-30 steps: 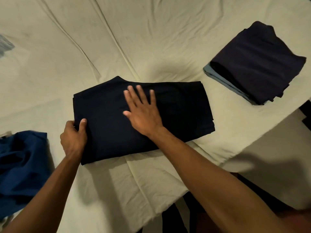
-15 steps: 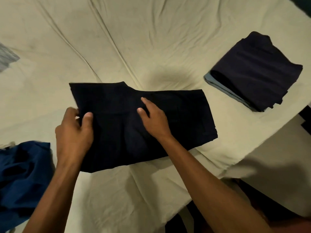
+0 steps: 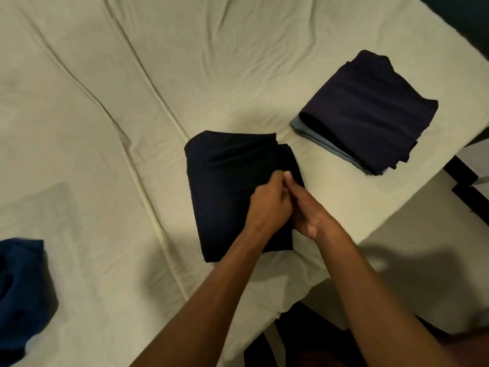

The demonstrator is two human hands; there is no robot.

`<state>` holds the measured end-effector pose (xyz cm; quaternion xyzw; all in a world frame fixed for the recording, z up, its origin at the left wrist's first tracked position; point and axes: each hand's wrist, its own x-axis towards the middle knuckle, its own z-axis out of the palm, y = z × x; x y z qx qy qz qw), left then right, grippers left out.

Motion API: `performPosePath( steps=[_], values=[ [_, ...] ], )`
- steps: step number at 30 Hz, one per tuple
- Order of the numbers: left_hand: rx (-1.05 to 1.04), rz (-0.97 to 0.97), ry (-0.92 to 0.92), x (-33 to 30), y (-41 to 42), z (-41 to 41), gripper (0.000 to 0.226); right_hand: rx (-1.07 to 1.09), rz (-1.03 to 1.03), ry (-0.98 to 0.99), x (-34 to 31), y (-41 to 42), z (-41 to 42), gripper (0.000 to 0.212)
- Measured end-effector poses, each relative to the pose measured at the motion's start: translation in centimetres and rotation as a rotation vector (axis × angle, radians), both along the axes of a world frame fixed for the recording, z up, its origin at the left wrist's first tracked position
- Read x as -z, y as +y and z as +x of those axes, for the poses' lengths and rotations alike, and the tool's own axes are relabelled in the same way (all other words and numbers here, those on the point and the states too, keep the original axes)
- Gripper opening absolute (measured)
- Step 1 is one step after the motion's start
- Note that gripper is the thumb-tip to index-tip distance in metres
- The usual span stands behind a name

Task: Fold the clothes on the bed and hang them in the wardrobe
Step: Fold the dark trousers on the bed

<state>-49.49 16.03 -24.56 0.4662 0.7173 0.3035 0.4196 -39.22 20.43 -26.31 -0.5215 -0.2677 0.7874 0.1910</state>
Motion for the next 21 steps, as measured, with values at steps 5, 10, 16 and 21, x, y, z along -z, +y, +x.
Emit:
performPosePath(
  steps=[5, 10, 16, 21],
  values=[
    [-0.257, 0.296, 0.336, -0.2, -4.5, -5.9, 0.035, -0.035, 0.233, -0.160, 1.2, 0.7, -1.6, 0.016],
    [0.066, 0.090, 0.636, 3.5, -3.2, -8.0, 0.064, -0.049, 0.441, -0.419, 1.8, 2.2, 0.0, 0.021],
    [0.214, -0.061, 0.842, 8.1, -2.5, -6.3, 0.083, -0.460, 0.914, -1.158, 3.2, 1.3, 0.7, 0.030],
    [0.181, -0.045, 0.820, 7.6, -2.3, -6.4, 0.079, -0.427, 1.041, -1.285, 4.1, 1.1, 0.8, 0.035]
  ],
)
